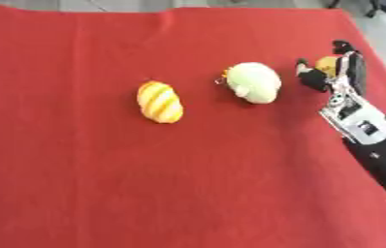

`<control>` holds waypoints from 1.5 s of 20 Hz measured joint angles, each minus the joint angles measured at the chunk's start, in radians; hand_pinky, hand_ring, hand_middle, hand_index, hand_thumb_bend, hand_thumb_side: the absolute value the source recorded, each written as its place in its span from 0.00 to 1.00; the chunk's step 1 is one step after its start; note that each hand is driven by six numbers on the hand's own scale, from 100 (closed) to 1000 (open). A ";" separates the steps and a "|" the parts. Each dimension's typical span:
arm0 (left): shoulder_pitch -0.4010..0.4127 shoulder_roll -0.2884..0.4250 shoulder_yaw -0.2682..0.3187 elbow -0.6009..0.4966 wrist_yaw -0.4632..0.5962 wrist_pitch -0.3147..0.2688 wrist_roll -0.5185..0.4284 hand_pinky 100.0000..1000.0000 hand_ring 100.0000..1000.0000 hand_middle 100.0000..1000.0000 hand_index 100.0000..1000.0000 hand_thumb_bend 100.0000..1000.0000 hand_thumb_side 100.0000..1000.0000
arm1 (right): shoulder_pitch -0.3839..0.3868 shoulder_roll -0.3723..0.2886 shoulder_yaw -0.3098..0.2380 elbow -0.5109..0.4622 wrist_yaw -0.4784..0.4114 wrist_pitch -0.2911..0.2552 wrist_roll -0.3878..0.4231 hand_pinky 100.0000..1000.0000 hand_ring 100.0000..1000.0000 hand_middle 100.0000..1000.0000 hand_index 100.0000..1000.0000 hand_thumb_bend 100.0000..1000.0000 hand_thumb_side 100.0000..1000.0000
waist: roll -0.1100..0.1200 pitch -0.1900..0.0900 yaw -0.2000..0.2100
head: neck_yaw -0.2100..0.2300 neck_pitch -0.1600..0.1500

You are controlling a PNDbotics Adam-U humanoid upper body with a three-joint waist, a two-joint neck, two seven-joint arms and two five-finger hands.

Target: Pick up the objects with one hand, pass them to the other hand, and then place them into the box on the other side of the table.

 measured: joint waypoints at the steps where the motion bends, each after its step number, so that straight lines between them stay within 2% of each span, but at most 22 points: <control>1: 0.000 0.000 0.000 0.000 0.000 0.000 0.000 0.59 0.62 0.73 0.78 0.00 0.83 | 0.000 0.000 -0.011 0.000 0.003 -0.003 -0.003 0.76 1.00 0.74 0.83 0.23 0.09 | 0.000 0.000 -0.003 | 0.000 0.000; 6: 0.005 0.000 0.000 0.000 -0.001 0.001 -0.001 0.59 0.62 0.74 0.79 0.00 0.83 | -0.001 0.000 -0.073 0.005 0.009 -0.031 -0.031 0.75 1.00 0.74 0.83 0.23 0.07 | 0.001 0.001 -0.015 | 0.000 0.000; 9: 0.007 0.001 0.000 0.000 -0.004 0.001 -0.001 0.59 0.62 0.74 0.79 0.00 0.83 | 0.000 0.000 -0.092 0.020 0.022 -0.039 -0.039 0.75 1.00 0.75 0.83 0.24 0.07 | 0.003 0.001 -0.015 | 0.000 0.000; 17: 0.007 0.001 0.000 0.000 -0.008 -0.002 -0.003 0.59 0.62 0.73 0.79 0.00 0.83 | 0.000 0.000 -0.092 0.031 0.068 -0.005 -0.005 0.78 1.00 0.76 0.84 0.24 0.10 | 0.003 0.007 -0.013 | -0.002 0.000; 23: 0.007 0.001 0.000 0.000 -0.008 -0.009 -0.003 0.59 0.62 0.73 0.79 0.00 0.83 | 0.000 0.001 -0.081 0.046 0.053 0.016 0.016 0.76 1.00 0.77 0.85 0.21 0.14 | 0.004 0.014 -0.011 | -0.009 0.000; 30: 0.009 0.001 0.000 0.000 -0.009 -0.012 -0.004 0.59 0.62 0.73 0.79 0.00 0.83 | -0.001 0.004 -0.073 0.070 0.033 0.019 0.019 0.75 0.98 0.77 0.85 0.22 0.15 | 0.007 0.022 -0.011 | -0.010 -0.009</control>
